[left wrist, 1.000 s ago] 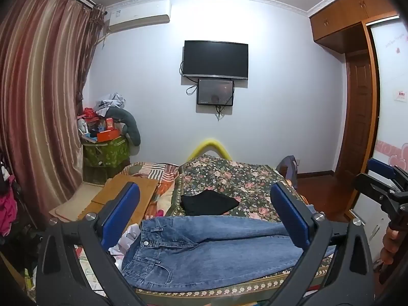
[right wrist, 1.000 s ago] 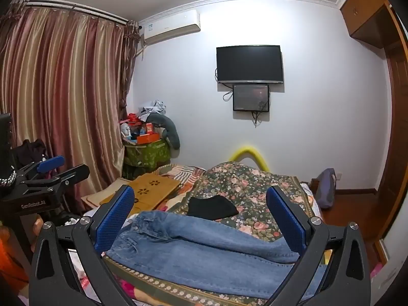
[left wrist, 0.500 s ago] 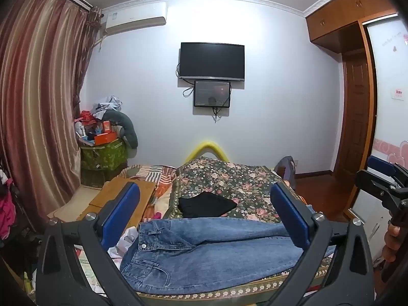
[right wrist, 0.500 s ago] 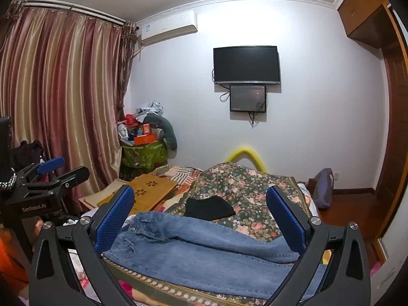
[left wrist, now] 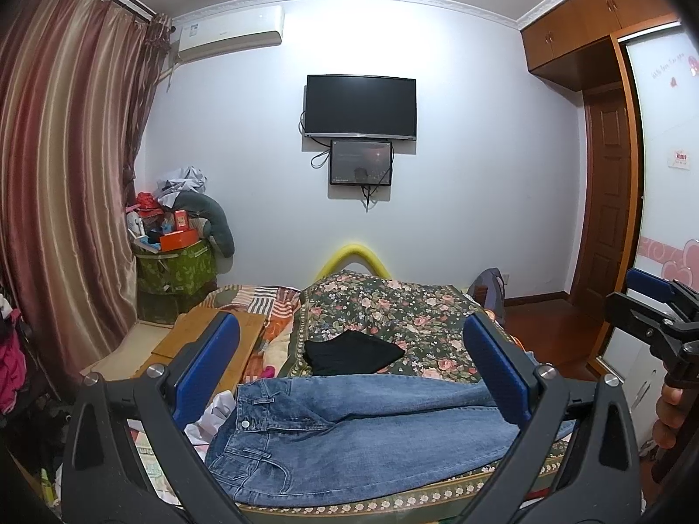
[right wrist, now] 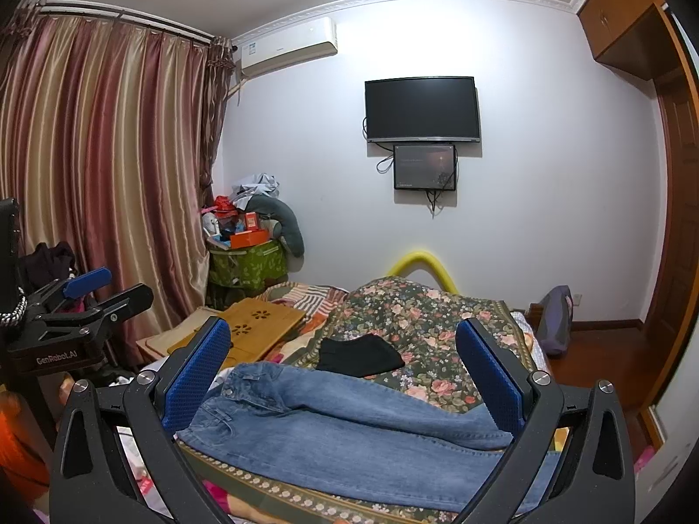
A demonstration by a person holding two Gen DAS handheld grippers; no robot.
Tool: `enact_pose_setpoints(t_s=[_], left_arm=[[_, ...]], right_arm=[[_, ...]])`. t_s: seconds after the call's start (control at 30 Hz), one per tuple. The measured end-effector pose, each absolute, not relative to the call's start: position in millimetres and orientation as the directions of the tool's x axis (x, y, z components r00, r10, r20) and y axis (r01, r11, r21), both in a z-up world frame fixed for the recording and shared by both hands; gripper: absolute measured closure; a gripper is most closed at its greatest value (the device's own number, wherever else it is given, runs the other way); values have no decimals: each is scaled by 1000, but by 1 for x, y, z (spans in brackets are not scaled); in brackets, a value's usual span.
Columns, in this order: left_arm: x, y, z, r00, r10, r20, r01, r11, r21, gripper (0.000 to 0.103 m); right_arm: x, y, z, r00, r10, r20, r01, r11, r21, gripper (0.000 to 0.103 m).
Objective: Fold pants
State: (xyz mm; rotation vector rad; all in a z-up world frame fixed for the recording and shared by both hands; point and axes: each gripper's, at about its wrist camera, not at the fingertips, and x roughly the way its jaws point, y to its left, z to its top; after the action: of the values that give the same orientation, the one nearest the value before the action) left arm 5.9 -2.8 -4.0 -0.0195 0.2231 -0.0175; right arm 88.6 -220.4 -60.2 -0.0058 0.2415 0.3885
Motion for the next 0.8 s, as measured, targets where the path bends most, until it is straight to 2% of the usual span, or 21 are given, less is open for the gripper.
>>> enact_pose_setpoints(t_s=[0.8], left_arm=[[5,-5,-6,976,-19,-218,17,1000,-9,0]], right_arm=[[87,-221,-60,897,374,-237,-375,926,44,0]])
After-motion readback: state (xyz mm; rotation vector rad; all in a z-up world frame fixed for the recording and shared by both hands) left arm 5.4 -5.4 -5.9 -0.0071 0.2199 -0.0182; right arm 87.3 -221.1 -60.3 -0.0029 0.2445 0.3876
